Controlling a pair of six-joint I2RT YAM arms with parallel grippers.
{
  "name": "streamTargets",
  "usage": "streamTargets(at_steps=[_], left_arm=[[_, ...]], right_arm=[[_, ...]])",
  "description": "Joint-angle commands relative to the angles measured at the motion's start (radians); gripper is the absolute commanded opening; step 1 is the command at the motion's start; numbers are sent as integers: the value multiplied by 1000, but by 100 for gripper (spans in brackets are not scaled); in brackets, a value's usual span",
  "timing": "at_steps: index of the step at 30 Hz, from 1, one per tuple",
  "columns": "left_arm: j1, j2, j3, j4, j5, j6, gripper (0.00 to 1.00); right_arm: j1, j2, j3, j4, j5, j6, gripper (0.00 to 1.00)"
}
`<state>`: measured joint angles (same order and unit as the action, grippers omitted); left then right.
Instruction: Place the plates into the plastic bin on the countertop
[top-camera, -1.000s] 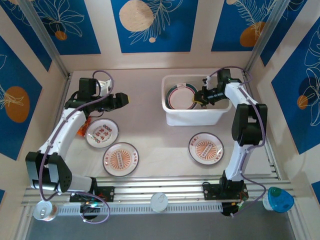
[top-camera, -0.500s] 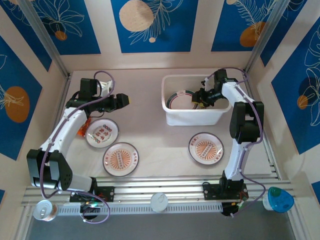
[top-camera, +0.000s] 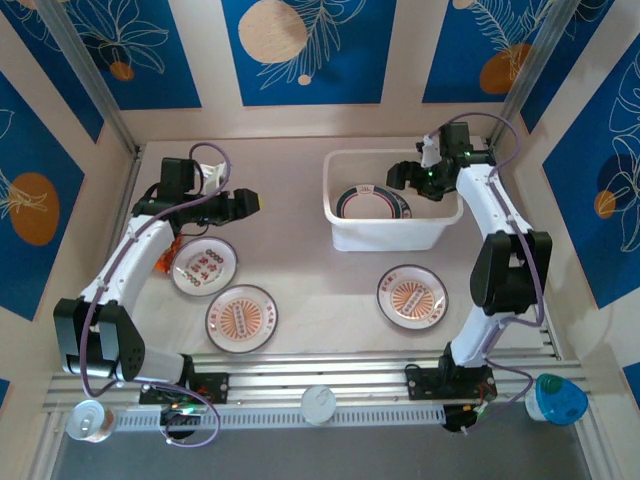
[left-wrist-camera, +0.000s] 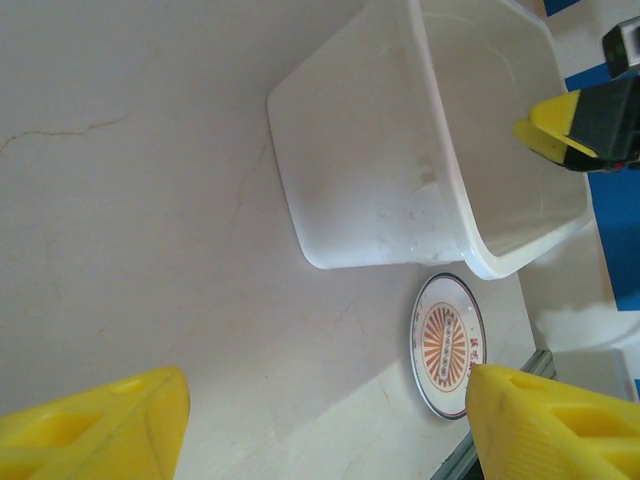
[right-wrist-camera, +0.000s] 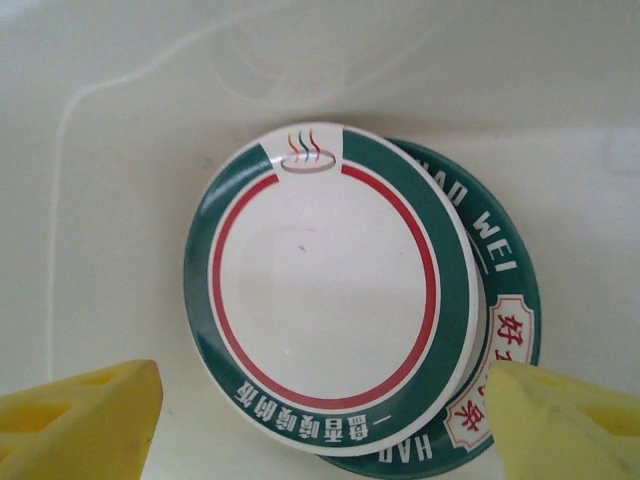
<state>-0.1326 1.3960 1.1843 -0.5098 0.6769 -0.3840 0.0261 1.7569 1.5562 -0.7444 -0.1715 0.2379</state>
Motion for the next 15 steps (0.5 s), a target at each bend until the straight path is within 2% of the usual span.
streamTargets(at_steps=[1,7,15], left_arm=[[2,-35,3,18,36,2,73],[-24,-47,-10,19,50,-2,73],[-71,-35,-41,39,52,0,74]], right_arm=[[-7,-55,-39,-24,50,-9,86],[-16,-228,-87,-82,58,-17,86],[-14,-517,-342,-134,47,41,85]])
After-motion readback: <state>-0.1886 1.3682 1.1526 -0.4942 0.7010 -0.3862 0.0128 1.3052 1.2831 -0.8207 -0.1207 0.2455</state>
